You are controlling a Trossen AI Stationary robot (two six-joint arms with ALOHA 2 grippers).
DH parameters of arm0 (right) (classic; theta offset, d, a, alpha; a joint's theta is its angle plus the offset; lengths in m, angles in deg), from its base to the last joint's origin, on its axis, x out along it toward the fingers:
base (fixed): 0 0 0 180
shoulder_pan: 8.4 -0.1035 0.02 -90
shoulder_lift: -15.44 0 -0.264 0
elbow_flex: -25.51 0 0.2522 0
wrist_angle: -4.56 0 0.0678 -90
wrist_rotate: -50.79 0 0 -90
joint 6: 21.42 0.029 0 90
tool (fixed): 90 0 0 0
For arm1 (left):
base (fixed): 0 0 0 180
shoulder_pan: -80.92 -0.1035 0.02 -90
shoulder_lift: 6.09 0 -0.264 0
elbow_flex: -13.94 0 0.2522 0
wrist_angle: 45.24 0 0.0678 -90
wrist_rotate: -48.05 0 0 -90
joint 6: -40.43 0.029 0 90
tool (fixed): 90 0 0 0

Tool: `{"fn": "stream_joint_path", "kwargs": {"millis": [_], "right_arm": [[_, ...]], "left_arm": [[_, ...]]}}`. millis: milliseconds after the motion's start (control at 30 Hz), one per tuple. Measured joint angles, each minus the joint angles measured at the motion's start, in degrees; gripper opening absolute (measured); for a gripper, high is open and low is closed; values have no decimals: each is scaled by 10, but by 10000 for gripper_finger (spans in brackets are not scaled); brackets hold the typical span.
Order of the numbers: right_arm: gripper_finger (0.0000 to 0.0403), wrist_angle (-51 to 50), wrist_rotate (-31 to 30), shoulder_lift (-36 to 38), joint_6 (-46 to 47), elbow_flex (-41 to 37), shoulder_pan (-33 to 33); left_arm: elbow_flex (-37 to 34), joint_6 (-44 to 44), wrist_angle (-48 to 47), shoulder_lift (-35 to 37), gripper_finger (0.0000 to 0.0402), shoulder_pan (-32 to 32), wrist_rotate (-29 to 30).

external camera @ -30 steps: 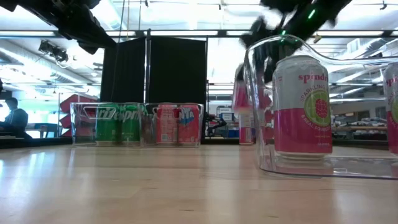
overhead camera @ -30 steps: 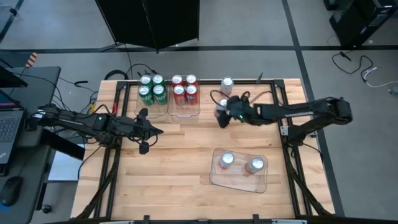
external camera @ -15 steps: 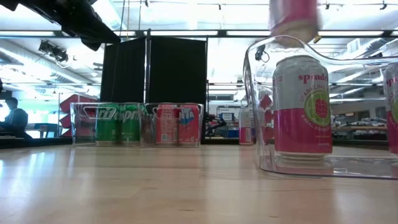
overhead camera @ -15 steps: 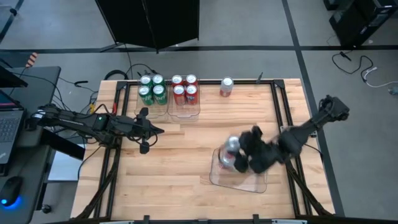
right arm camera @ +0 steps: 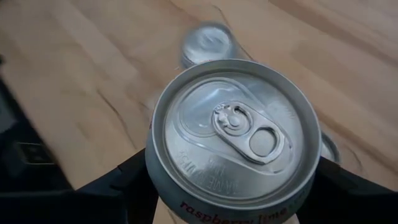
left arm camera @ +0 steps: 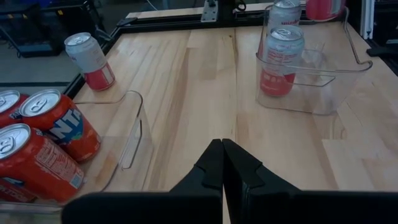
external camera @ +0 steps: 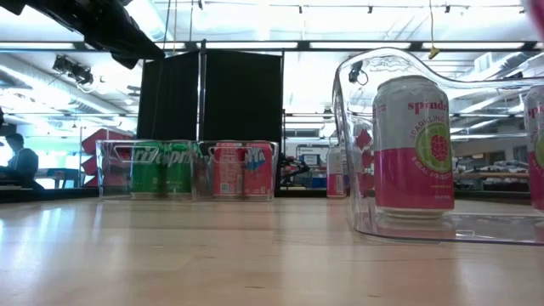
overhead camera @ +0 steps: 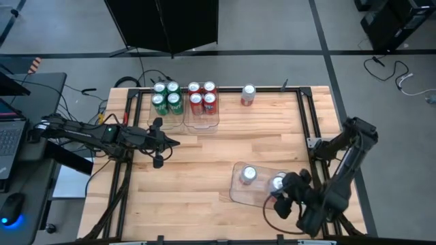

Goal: Sort soda cans
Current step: Put the bottom pink and white soda can into the bottom right transparent bin

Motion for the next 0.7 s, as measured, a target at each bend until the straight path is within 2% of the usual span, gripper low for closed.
{"fn": "stream_joint_path", "kwargs": {"millis": [233, 700], "right_arm": [[274, -33, 14, -46, 105, 0, -42], [274, -36, 36, -137, 143, 0, -39]], "left_arm": [[0, -2, 0, 0, 0, 0, 0], [0, -3, 0, 0, 0, 0, 0]]}}
